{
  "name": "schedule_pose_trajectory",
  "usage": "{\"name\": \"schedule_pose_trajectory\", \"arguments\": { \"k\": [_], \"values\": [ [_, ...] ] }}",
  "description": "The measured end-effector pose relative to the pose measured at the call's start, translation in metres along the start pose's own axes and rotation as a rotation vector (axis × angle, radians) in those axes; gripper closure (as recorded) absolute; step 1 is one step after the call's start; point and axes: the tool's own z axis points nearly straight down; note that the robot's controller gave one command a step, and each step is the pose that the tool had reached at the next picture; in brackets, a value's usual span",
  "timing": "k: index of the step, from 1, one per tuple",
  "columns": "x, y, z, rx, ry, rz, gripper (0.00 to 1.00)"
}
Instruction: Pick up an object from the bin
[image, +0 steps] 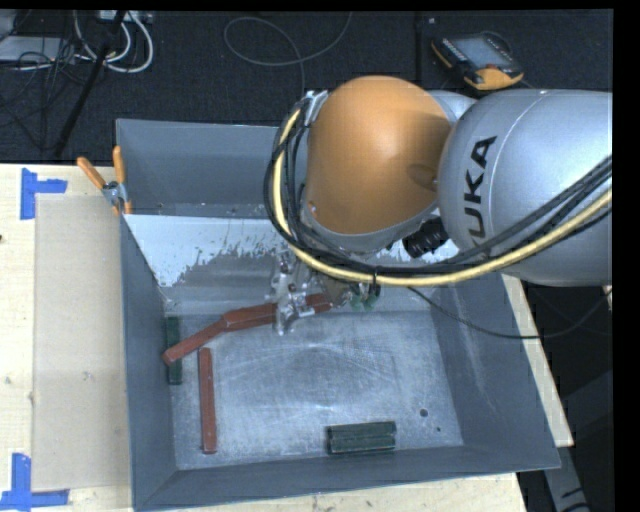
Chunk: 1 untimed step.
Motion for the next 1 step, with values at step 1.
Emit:
{"name": "schedule_pose_trajectory", "arguments": {
  "k": [1],
  "values": [
    [-0.0023,0.0000,-0.0180,-0.001,-0.009,-0.003,1.00]
  ]
}}
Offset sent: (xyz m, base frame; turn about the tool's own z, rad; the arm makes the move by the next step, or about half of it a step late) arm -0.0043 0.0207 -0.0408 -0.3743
